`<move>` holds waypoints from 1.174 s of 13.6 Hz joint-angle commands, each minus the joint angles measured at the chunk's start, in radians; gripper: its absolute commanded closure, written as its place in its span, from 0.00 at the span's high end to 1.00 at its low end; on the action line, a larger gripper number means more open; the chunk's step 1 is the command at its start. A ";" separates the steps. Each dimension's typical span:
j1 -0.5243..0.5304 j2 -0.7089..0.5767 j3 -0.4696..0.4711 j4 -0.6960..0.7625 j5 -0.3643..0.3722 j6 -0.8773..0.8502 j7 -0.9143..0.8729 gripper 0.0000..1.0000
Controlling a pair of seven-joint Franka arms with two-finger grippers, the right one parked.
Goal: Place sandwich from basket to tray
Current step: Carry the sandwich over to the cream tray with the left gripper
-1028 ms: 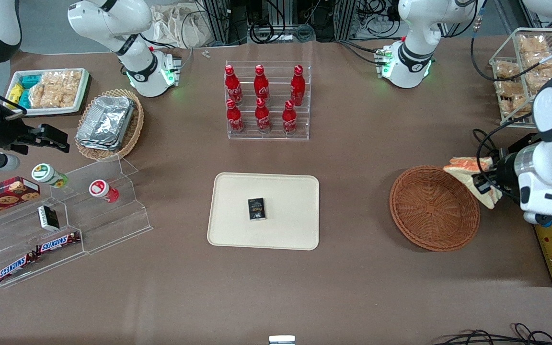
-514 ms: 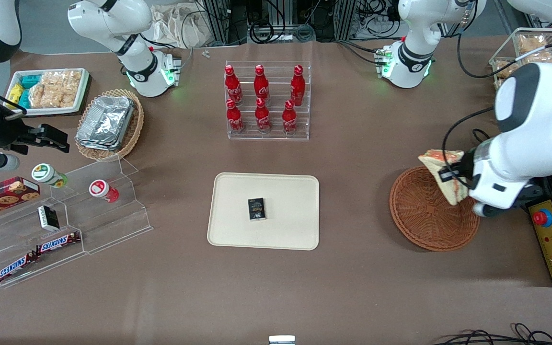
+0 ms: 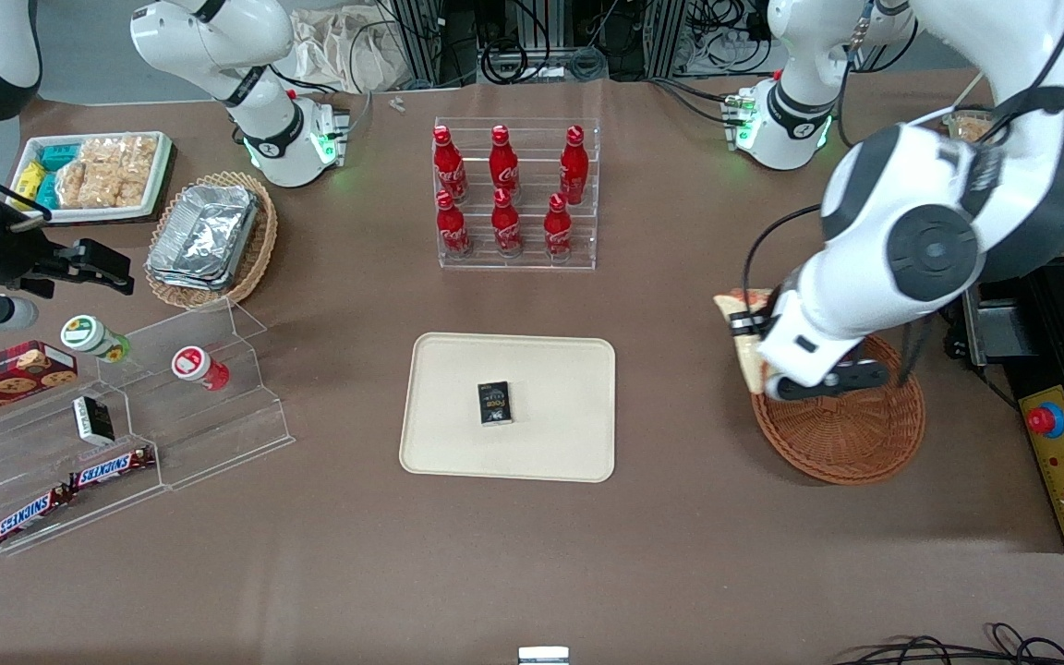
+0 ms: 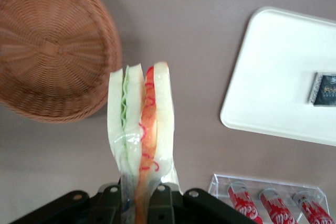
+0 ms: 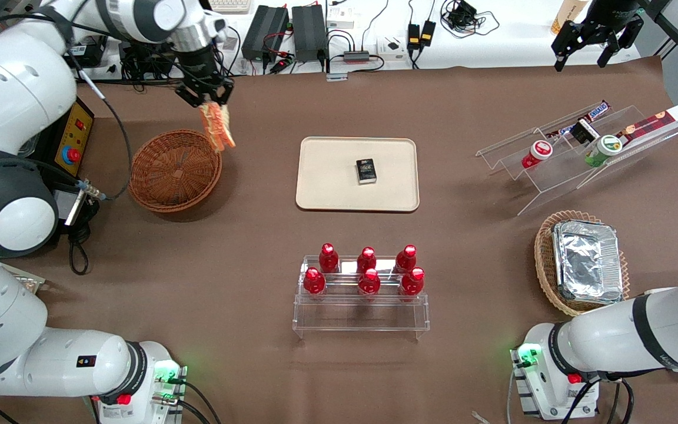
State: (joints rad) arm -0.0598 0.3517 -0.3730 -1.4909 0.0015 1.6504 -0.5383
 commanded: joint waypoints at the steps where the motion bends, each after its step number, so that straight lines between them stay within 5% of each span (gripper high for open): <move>1: 0.006 0.084 -0.055 0.009 0.002 0.090 -0.011 0.02; 6: -0.124 0.217 -0.064 0.023 0.116 0.253 -0.038 0.00; 16: -0.206 0.460 -0.061 0.044 0.183 0.575 -0.048 0.01</move>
State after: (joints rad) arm -0.2545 0.7697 -0.4363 -1.4877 0.1589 2.2061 -0.5692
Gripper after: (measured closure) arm 0.841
